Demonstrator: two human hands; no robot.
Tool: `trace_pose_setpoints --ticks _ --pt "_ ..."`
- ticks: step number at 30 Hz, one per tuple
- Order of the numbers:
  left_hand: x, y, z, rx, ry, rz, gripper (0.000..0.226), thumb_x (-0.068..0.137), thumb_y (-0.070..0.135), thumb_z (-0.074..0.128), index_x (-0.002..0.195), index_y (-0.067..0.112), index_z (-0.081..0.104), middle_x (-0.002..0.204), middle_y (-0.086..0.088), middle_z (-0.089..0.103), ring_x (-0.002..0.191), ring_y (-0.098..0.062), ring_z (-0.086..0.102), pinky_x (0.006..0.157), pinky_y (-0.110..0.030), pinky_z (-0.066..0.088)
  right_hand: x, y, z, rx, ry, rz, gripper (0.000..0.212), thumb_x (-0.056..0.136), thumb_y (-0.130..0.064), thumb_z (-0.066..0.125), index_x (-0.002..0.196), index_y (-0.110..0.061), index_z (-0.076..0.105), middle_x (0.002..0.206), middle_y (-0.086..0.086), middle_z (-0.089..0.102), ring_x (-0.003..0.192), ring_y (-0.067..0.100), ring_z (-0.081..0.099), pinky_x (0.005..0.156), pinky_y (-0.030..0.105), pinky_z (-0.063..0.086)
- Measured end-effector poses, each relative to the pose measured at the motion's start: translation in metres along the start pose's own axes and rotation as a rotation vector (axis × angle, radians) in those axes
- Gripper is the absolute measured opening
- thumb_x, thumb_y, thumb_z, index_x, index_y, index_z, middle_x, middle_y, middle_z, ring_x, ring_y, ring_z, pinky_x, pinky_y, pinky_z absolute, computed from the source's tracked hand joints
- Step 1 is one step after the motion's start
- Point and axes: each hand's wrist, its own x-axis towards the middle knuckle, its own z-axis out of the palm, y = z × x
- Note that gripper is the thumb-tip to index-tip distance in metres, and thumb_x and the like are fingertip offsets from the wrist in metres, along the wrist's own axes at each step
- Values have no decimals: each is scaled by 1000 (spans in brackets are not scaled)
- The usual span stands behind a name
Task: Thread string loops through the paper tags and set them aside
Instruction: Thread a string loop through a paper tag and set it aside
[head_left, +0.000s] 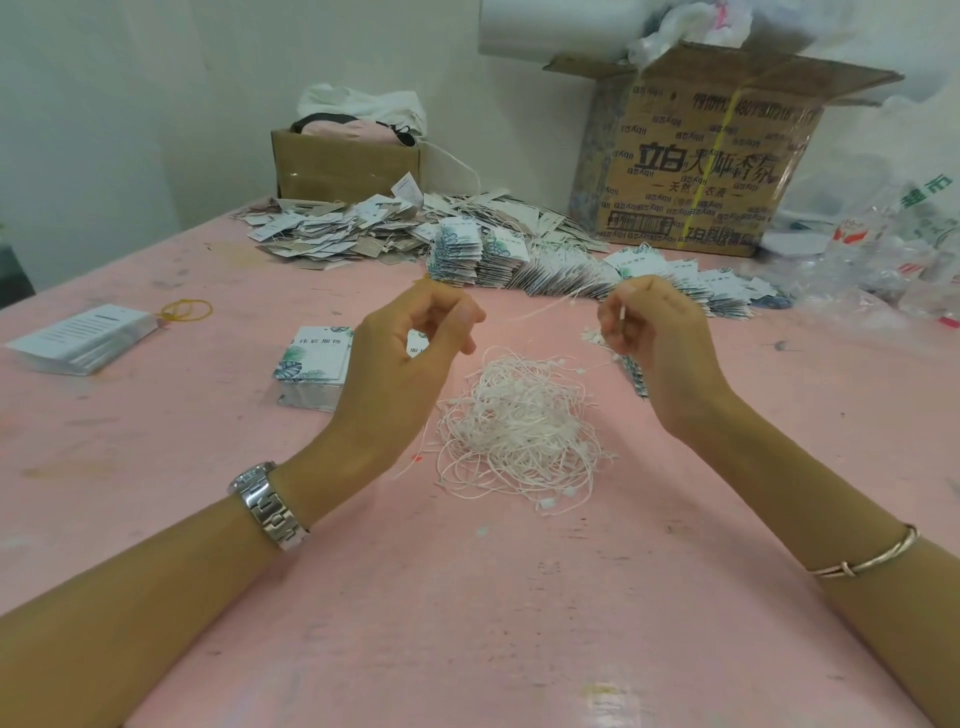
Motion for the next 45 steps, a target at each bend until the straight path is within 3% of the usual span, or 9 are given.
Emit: trace_pose_setpoints --ticks 8,11,15,21,25,29,34,40,45 --pt "-3 3 0 186 -95 38 33 95 40 56 125 29 62 114 16 63 94 -3 54 77 -6 34 -6 -4 3 -213 -367 -163 13 95 -12 57 83 -14 64 71 -2 65 64 12 52 63 20 42" --pt "-5 6 2 218 -237 46 46 93 48 52 136 34 54 126 26 55 117 -1 48 103 -28 33 -13 -3 8 -277 -468 -223 11 90 -23 66 93 -15 73 73 2 67 68 19 59 68 44 48" --pt "-9 8 6 153 -295 1 29 88 47 58 110 33 72 94 19 72 111 -7 53 102 -44 39 -13 -2 10 -319 -447 -273 9 88 -28 70 92 -21 75 78 11 69 72 36 58 68 58 45" --pt "-4 9 1 104 -167 -8 19 91 45 55 80 39 68 80 10 73 92 -9 62 107 -48 35 -4 -3 0 -302 -215 -161 8 87 -14 66 80 -16 69 72 -1 63 70 12 53 70 21 43" --pt "-5 8 1 84 -103 -44 22 95 38 56 83 29 71 69 11 66 82 -8 63 104 -51 38 5 0 -9 -538 -64 68 27 86 0 57 66 -15 66 60 -3 60 55 8 47 60 26 34" --pt "-4 5 2 88 -97 -46 25 94 40 57 83 24 73 65 10 64 77 -10 62 96 -39 45 6 -1 -13 -721 -105 213 27 82 -1 57 62 -13 68 57 -4 61 49 2 50 47 15 36" --pt "-4 4 2 51 -144 -70 26 84 52 60 64 39 68 75 5 74 85 -18 69 87 -14 44 -5 -2 -5 -1096 -320 165 17 92 -18 60 87 -17 77 95 0 73 82 15 62 71 28 48" --pt "-9 4 5 91 -226 -54 31 85 55 61 75 30 75 62 10 69 68 -18 65 73 -31 49 -30 -14 23 -447 -527 -141 31 101 -30 47 122 -13 62 110 -4 68 109 11 61 94 24 47" --pt "-13 7 6 172 -251 12 36 89 57 55 75 32 76 58 13 65 64 -17 56 69 -26 45 -35 -12 29 -262 -650 -68 24 98 -12 45 105 9 56 81 1 62 78 18 56 78 27 47"
